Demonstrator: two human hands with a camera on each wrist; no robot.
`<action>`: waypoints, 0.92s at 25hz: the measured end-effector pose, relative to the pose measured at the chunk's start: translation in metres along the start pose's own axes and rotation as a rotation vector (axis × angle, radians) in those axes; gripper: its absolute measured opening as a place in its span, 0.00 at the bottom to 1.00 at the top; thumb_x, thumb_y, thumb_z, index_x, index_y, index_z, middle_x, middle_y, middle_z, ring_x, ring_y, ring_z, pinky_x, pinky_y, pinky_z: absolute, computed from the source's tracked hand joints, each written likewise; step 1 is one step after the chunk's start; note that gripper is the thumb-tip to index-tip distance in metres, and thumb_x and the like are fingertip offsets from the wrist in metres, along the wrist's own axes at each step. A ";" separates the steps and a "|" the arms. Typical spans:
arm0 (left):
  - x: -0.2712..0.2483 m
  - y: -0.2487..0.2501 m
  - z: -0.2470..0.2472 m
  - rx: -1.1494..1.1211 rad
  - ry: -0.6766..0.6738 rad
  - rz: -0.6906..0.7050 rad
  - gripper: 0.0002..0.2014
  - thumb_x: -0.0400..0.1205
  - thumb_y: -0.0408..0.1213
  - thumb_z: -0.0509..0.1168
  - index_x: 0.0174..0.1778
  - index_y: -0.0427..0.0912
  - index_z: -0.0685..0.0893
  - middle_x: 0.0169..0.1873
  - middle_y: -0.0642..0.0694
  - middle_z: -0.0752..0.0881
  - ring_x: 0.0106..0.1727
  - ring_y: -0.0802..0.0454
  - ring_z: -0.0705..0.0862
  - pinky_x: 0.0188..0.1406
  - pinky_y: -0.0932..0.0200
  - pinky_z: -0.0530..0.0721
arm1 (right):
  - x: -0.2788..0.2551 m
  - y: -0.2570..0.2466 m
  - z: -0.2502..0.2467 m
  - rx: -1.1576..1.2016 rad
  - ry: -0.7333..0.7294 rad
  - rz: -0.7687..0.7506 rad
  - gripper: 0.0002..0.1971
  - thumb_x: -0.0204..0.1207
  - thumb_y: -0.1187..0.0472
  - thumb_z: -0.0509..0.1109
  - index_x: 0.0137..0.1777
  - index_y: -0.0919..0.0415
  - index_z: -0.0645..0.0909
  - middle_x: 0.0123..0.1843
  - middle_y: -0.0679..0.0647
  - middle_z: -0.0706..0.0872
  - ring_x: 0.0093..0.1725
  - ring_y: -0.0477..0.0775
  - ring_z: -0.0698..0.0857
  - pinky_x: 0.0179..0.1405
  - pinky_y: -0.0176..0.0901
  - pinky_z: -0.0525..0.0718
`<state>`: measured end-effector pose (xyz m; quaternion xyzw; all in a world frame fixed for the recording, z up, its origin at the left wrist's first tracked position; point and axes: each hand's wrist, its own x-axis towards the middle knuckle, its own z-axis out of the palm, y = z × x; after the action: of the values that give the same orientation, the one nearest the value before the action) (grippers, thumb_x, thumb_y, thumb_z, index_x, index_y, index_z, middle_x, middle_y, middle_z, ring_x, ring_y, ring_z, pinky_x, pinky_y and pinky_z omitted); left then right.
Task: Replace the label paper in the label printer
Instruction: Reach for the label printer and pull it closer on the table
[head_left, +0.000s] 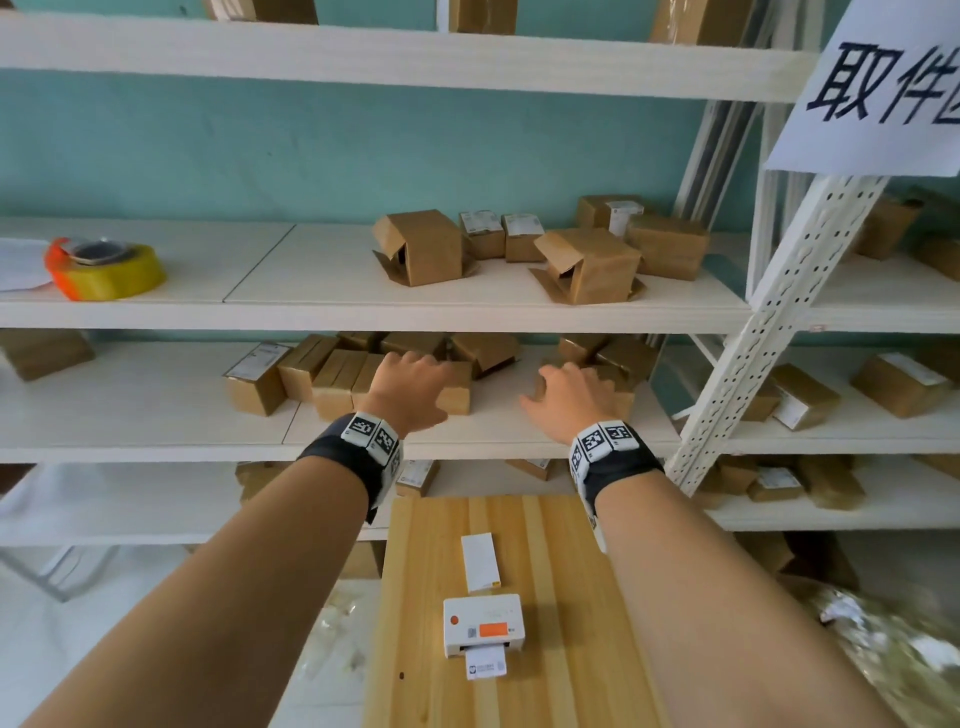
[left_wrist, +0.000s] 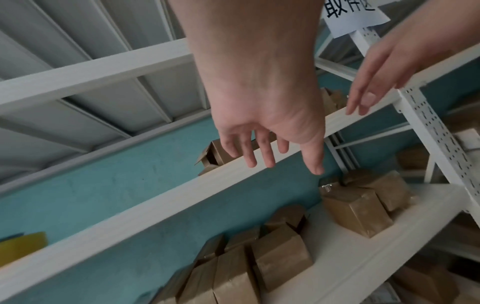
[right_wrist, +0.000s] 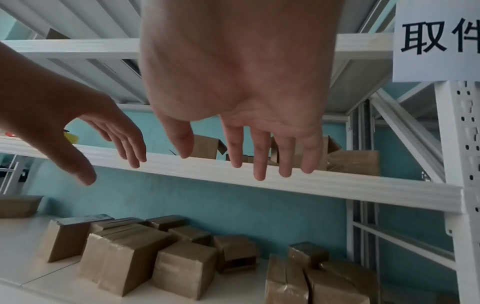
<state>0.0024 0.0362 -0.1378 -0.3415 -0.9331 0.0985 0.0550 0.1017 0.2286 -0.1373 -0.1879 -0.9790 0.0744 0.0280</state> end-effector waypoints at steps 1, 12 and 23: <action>-0.002 0.000 0.003 -0.044 -0.004 -0.019 0.32 0.78 0.56 0.69 0.77 0.47 0.73 0.70 0.45 0.82 0.70 0.42 0.79 0.71 0.42 0.75 | -0.001 0.000 0.006 0.000 -0.025 0.012 0.30 0.80 0.39 0.60 0.76 0.55 0.76 0.72 0.60 0.80 0.72 0.67 0.77 0.69 0.61 0.75; -0.025 0.018 0.043 -0.894 -0.142 -0.224 0.37 0.77 0.57 0.71 0.79 0.44 0.71 0.75 0.42 0.76 0.73 0.43 0.77 0.68 0.49 0.75 | -0.016 -0.006 0.067 0.121 -0.159 0.070 0.30 0.81 0.37 0.60 0.76 0.55 0.76 0.75 0.59 0.80 0.75 0.67 0.76 0.73 0.65 0.71; -0.048 0.042 0.142 -0.727 -0.483 -0.192 0.34 0.77 0.56 0.72 0.77 0.46 0.73 0.77 0.43 0.75 0.75 0.42 0.75 0.73 0.40 0.75 | -0.041 0.003 0.141 0.184 -0.313 0.092 0.28 0.80 0.39 0.63 0.74 0.54 0.77 0.73 0.60 0.80 0.73 0.67 0.78 0.71 0.63 0.74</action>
<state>0.0404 0.0157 -0.2876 -0.2176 -0.9207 -0.1647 -0.2790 0.1289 0.1970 -0.2777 -0.2150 -0.9509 0.1929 -0.1109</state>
